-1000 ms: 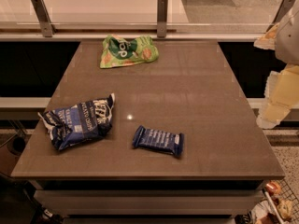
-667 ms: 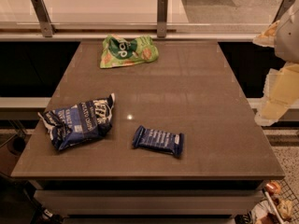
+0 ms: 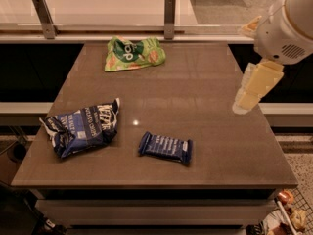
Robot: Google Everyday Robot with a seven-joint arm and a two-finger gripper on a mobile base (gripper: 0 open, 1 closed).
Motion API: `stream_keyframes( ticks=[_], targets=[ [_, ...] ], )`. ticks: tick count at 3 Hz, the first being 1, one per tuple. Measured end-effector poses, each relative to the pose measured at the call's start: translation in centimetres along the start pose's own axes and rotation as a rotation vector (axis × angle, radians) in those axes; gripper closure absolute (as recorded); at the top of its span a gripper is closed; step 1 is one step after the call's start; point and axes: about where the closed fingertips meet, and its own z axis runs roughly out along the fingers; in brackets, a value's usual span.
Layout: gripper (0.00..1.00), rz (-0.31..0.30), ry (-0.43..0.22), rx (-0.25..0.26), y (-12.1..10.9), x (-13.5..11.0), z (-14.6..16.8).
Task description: Pick green rice chip bag
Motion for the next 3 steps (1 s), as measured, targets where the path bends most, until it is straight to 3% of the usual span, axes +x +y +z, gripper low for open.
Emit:
stream_keyframes(
  ticks=[2, 3],
  targets=[
    [0.00, -0.035, -0.142, 0.103, -5.4, -4.7, 4.9],
    [0.00, -0.035, -0.135, 0.157, -8.4, -7.1, 7.3]
  ],
)
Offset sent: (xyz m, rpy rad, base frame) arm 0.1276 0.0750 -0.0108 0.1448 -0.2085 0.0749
